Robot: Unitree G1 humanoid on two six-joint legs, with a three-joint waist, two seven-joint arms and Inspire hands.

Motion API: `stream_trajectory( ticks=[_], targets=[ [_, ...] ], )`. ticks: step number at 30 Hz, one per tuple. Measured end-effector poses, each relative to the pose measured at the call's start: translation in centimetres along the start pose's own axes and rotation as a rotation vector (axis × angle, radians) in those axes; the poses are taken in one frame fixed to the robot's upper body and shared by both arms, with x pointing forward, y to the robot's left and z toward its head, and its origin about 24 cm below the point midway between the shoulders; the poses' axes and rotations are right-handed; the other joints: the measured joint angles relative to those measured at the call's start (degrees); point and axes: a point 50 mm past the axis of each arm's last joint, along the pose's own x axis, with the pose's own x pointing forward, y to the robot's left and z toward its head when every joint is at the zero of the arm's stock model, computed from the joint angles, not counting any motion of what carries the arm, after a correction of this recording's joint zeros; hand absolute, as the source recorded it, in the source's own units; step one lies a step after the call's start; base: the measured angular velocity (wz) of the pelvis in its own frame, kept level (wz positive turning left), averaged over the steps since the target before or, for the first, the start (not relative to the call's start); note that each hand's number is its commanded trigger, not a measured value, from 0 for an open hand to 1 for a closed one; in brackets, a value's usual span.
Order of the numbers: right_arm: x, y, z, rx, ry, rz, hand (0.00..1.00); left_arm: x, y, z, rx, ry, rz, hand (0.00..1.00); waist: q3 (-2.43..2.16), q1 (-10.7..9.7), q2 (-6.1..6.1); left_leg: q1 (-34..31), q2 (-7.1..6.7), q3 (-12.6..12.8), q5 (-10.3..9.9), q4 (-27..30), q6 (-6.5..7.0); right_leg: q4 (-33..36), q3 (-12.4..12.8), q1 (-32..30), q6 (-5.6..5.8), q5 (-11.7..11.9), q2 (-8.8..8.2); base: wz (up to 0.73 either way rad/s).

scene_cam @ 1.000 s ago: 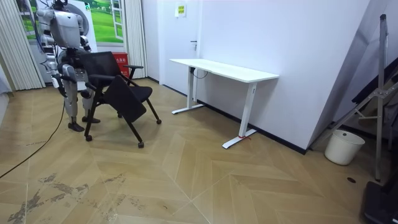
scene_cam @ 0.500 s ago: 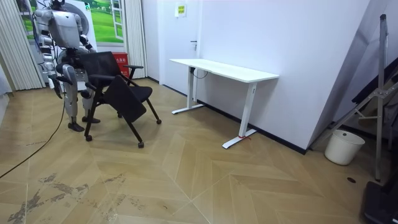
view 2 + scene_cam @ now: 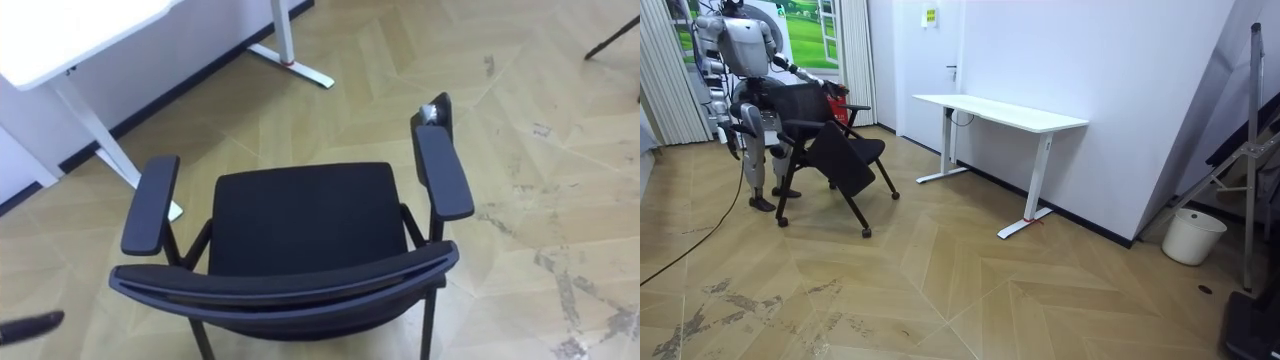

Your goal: Push chair

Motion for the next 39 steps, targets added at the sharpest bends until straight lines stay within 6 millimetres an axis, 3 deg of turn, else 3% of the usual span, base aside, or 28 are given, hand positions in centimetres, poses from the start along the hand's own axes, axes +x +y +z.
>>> stream_trajectory(
  ticks=[4,9,15,19,29,32,39],
  targets=[
    [0.0,-0.2,0.2,-0.009,-0.002,0.022,0.00,-0.6,-0.9,3.7,0.150,-0.223,-0.020,0.00,-0.23,-0.1,0.78,-0.1,0.02,0.0,0.0,0.0,0.03,0.0,0.1,-0.1,0.00,0.0,0.02,0.00],
    [0.0,0.0,0.7,-0.027,-0.013,0.032,0.00,-2.1,-2.2,7.7,0.265,-0.465,-0.036,0.00,-0.13,-1.4,0.56,0.1,-0.39,-0.3,0.0,0.3,0.03,0.0,0.0,0.4,0.00,0.0,-0.02,0.04],
    [0.0,0.3,1.0,-0.022,-0.023,0.053,0.00,-3.9,-3.7,10.2,0.421,-0.653,-0.088,0.00,0.33,-3.0,-0.30,0.0,-0.25,-0.3,0.0,0.4,0.04,0.0,0.1,0.6,0.00,0.0,-0.05,-0.01],
    [0.0,0.5,0.9,-0.041,-0.017,0.071,0.00,-5.4,-4.6,11.9,0.473,-0.768,-0.135,0.00,0.20,-3.3,-0.90,0.0,-0.01,-0.1,0.0,0.3,0.04,0.0,0.4,0.3,0.02,0.0,-0.03,-0.03],
    [0.1,0.7,0.7,-0.062,-0.013,0.089,0.00,-7.2,-5.4,13.1,0.547,-0.854,-0.251,0.00,-0.03,-3.3,-0.61,-0.7,0.06,0.2,0.0,0.3,0.03,0.0,1.0,-0.7,0.02,0.0,0.02,0.00],
    [0.1,0.6,0.7,-0.062,-0.013,0.084,0.00,-7.4,-5.8,13.1,0.614,-0.865,-0.306,0.00,-0.33,-3.2,-0.06,-0.5,0.00,0.1,0.0,0.3,0.03,0.0,1.0,-0.4,0.03,0.0,-0.03,0.00],
    [0.0,0.2,1.8,-0.071,-0.018,0.077,0.00,-7.3,-6.6,12.2,0.768,-0.783,-0.489,0.00,-0.02,-4.2,1.64,-0.9,-0.15,-0.4,0.0,0.6,0.07,0.0,0.5,-0.5,0.07,0.1,-0.12,0.03]
  ],
)
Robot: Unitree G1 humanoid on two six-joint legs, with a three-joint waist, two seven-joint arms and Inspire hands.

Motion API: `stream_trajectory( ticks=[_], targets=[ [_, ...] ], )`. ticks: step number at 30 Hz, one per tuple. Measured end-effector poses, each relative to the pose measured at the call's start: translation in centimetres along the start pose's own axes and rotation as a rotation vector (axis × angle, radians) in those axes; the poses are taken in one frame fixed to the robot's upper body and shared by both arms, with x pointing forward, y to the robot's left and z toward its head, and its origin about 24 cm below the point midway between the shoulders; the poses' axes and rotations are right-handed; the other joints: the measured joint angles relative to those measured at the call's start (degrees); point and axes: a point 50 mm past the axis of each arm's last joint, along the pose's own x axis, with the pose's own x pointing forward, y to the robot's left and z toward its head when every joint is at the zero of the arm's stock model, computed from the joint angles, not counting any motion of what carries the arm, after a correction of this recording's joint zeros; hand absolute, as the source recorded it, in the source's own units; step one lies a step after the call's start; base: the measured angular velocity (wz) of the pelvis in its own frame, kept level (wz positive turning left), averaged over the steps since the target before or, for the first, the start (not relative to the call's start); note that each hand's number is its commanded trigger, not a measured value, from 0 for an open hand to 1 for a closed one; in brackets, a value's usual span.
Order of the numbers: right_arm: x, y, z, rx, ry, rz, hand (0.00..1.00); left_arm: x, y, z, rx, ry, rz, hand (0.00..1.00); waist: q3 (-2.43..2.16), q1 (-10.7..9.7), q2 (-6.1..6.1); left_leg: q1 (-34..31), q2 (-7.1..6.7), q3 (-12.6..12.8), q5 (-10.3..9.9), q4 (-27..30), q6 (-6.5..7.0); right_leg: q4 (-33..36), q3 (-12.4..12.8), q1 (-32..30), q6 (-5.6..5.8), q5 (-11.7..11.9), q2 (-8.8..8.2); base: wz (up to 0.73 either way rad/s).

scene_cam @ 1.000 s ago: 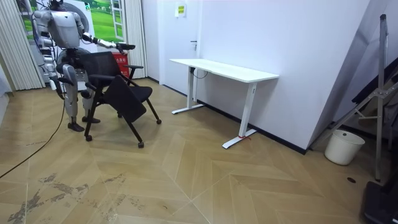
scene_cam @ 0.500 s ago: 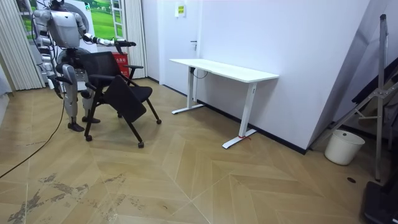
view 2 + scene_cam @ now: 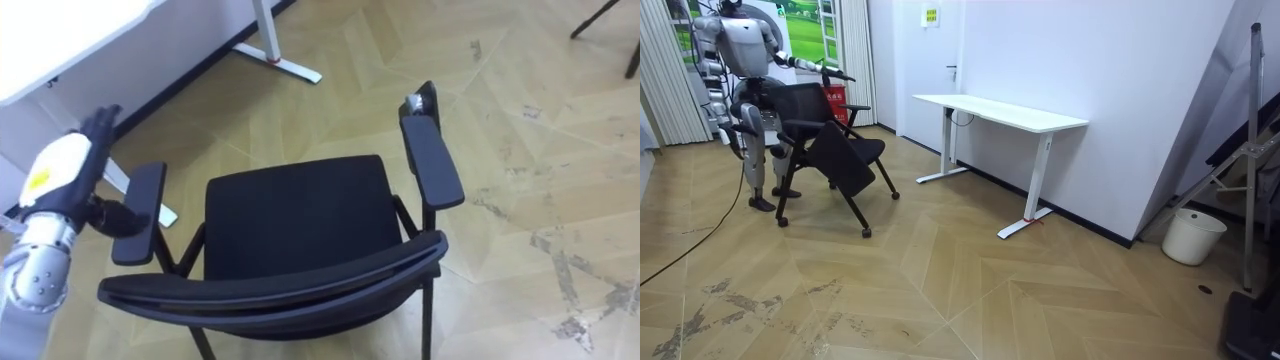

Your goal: Push chair

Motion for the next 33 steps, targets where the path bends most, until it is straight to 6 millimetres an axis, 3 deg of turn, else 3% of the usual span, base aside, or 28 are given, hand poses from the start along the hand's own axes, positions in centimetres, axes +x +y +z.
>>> stream_trajectory(
  ticks=[5,10,12,22,28,33],
  targets=[
    [-0.1,-0.2,-0.1,0.016,0.002,0.002,0.00,-0.1,1.8,0.3,0.052,-0.013,-0.083,0.00,0.16,0.1,0.42,-1.1,0.12,-0.6,0.0,0.9,-0.02,0.0,-0.4,-0.5,-0.02,0.0,-0.11,0.08],
    [-0.1,-0.5,-0.2,0.031,0.004,-0.013,0.00,-0.7,5.7,1.2,0.092,-0.059,-0.048,0.00,0.21,0.6,1.00,-1.1,0.06,-0.6,0.0,0.9,-0.01,0.1,-0.1,-0.6,-0.02,0.0,0.03,0.00],
    [-0.1,-0.6,-0.2,0.033,0.005,-0.017,0.00,-0.9,6.6,1.2,0.085,-0.053,-0.045,0.00,0.02,0.6,1.36,-1.4,0.04,-0.6,0.0,0.9,-0.01,0.1,-0.2,-0.7,-0.02,0.0,0.04,0.00],
    [-0.3,-1.7,-0.1,0.032,0.013,-0.059,0.00,-1.8,9.0,3.0,0.190,-0.115,-0.118,0.00,0.03,2.0,2.61,-2.0,-0.16,-1.2,0.0,1.6,0.01,0.2,-0.1,-0.9,-0.01,0.0,-0.11,0.01],
    [-0.5,-2.2,-0.1,0.034,0.012,-0.071,0.00,-1.7,12.4,4.6,0.178,-0.166,-0.123,0.00,0.16,3.3,3.22,-2.5,-0.13,-1.5,-0.1,1.7,0.04,0.2,-0.3,-0.9,0.00,0.0,-0.25,0.04],
    [-0.6,-2.5,-0.2,0.029,0.015,-0.080,0.00,-2.4,13.9,5.4,0.140,-0.193,-0.132,0.00,0.12,4.2,3.34,-2.4,-0.35,-1.7,0.0,1.8,0.04,0.1,-0.2,-0.8,0.14,-0.1,-0.34,0.02]
  ],
)
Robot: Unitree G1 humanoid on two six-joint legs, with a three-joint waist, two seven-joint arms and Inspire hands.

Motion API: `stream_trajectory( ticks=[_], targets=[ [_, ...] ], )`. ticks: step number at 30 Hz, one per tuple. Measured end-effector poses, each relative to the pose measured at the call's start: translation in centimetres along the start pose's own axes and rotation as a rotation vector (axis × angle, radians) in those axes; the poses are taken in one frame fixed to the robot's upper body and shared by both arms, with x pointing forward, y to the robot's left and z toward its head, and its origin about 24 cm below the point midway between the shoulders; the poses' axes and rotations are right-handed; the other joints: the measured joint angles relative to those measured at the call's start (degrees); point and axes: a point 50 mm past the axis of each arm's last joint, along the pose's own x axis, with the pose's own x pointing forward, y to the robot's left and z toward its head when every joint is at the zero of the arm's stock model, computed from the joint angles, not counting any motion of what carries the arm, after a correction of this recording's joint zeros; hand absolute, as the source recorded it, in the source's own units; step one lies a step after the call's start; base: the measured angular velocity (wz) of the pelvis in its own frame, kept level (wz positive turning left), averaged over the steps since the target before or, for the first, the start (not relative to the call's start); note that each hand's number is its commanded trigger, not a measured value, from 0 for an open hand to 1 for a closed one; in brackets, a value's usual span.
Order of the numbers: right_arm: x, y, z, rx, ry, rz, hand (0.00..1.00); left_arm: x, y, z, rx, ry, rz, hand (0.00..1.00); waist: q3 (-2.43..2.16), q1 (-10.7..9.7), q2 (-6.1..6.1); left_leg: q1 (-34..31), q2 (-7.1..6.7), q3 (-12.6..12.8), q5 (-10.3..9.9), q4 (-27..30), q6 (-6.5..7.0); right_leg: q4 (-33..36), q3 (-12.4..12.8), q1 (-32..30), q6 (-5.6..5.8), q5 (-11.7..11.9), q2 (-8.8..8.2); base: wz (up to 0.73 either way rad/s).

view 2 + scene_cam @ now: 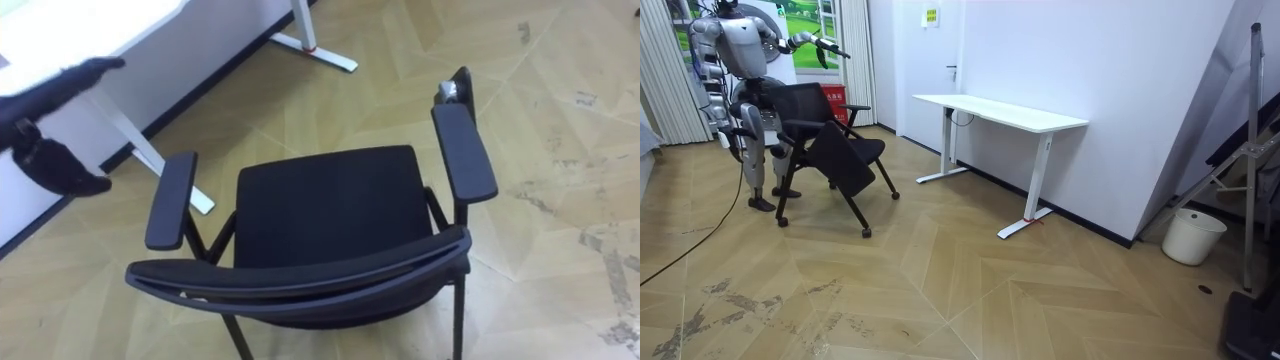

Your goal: Push chair

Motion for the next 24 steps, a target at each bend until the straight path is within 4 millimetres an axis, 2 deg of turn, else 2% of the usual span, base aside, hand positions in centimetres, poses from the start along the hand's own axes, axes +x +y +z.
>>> stream_trajectory(
  ticks=[4,11,16,24],
  targets=[
    [0.0,0.0,-0.1,-0.014,0.004,0.007,0.00,-0.7,0.3,1.5,0.024,-0.044,-0.038,0.00,-0.03,0.5,0.04,0.4,-0.10,0.1,0.0,0.0,0.00,0.0,0.0,0.1,0.13,-0.1,-0.06,0.00],
    [0.1,0.2,0.6,-0.046,-0.005,0.009,0.00,-0.7,-0.3,2.1,0.021,-0.055,-0.134,0.00,0.26,-0.2,0.41,0.9,-0.09,0.0,0.0,-0.2,0.00,0.0,-0.3,0.6,0.13,-0.1,-0.39,0.01],
    [0.0,-0.2,0.4,-0.062,0.022,-0.013,0.00,-0.8,-1.0,3.2,0.111,-0.074,-0.231,0.00,0.45,-0.2,0.42,0.9,-0.10,-0.5,0.0,-0.1,0.00,0.0,-0.7,0.8,0.13,-0.1,-0.37,0.04],
    [-0.1,-0.4,0.4,-0.057,0.025,-0.020,0.00,-0.9,-1.8,3.8,0.108,-0.115,-0.329,0.00,0.48,-0.5,0.48,0.3,-0.14,-0.4,0.0,0.5,0.03,-0.1,-0.7,0.7,0.13,-0.1,-0.39,0.00]
  ],
)
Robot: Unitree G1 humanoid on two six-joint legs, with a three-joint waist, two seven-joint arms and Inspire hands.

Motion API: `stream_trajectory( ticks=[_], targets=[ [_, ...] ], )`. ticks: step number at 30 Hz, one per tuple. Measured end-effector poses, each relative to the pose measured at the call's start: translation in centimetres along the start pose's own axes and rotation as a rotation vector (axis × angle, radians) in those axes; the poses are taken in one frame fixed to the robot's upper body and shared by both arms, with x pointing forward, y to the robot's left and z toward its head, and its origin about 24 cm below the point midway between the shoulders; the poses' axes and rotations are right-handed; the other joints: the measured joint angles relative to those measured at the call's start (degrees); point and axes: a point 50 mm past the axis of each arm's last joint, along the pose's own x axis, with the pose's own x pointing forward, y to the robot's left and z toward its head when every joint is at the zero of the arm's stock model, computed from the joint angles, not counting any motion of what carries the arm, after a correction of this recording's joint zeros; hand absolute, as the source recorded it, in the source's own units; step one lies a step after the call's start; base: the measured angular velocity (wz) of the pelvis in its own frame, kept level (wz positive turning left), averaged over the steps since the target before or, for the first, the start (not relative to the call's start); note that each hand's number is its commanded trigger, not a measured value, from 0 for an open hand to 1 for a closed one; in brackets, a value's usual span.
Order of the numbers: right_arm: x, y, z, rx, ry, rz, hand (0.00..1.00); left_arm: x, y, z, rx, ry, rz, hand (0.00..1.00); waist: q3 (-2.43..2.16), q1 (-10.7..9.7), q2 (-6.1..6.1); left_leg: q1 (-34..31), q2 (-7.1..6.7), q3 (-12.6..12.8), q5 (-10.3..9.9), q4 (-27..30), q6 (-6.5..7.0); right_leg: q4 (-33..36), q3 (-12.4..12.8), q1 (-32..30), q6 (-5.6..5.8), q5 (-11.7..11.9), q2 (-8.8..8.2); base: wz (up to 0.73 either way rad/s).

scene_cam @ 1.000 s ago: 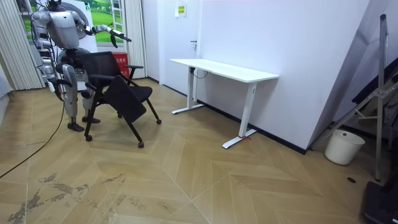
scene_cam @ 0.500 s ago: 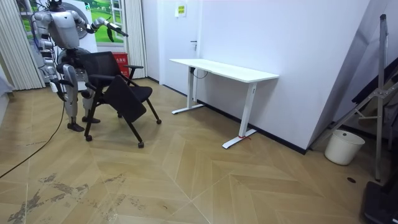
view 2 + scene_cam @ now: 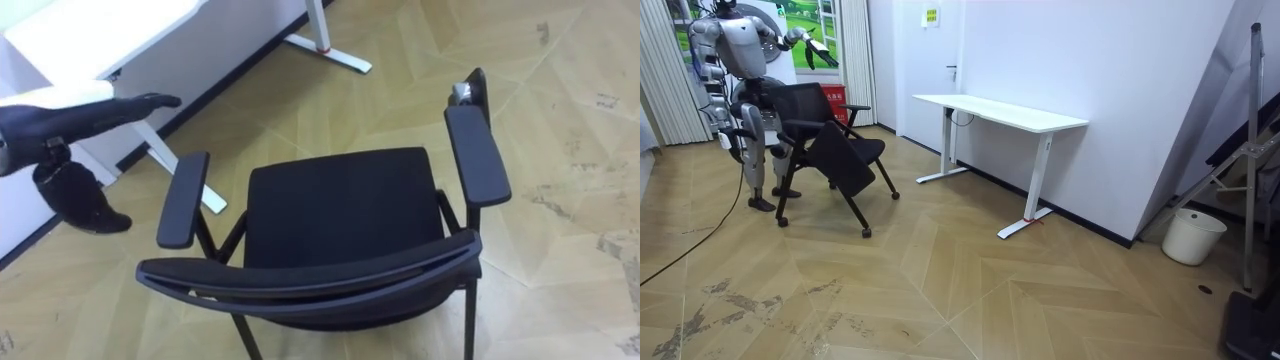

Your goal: Push chair

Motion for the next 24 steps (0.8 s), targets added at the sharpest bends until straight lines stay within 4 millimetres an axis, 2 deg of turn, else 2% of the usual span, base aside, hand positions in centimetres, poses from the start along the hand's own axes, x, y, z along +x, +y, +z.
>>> stream_trajectory(
  ticks=[5,11,16,20,22,24],
  targets=[
    [0.0,0.1,0.1,0.011,-0.001,0.010,0.00,0.4,-0.9,0.9,0.023,-0.029,-0.072,0.00,-0.02,-0.1,0.02,0.0,-0.01,0.1,0.0,0.1,0.01,0.1,0.8,-0.2,0.00,0.0,0.04,-0.03],
    [0.0,0.3,0.2,-0.027,0.003,0.013,0.00,1.5,-2.8,2.1,0.046,-0.068,-0.181,0.00,-0.09,-1.5,0.13,0.3,0.00,0.0,0.0,0.1,0.00,0.2,0.8,0.3,0.00,0.0,0.04,0.01],
    [0.1,0.3,0.1,-0.046,0.017,0.011,0.00,1.9,-4.6,1.8,0.014,-0.060,-0.268,0.00,0.03,-2.8,0.14,1.1,0.11,0.1,0.0,-0.5,0.00,0.2,1.2,0.7,-0.01,0.0,0.18,-0.03],
    [0.1,0.4,0.1,-0.056,0.022,0.013,0.00,1.8,-5.8,1.3,-0.012,-0.046,-0.317,0.00,0.51,-2.9,-0.54,1.1,0.12,0.2,0.0,-0.4,0.00,0.2,1.5,0.7,-0.12,-0.1,0.19,-0.01],
    [0.1,0.5,0.3,-0.063,0.020,0.017,0.00,1.9,-6.7,1.0,-0.031,-0.036,-0.359,0.00,0.90,-3.7,-1.13,1.1,0.07,0.2,0.0,-0.3,0.01,0.1,1.8,0.8,-0.12,-0.2,0.25,0.04],
    [0.1,0.6,0.4,-0.062,0.022,0.019,0.00,2.0,-7.3,1.0,-0.043,-0.029,-0.403,0.00,1.04,-4.2,-1.54,1.0,0.03,0.3,0.0,-0.3,0.02,0.0,1.8,0.8,-0.11,-0.2,0.22,0.00]
  ],
)
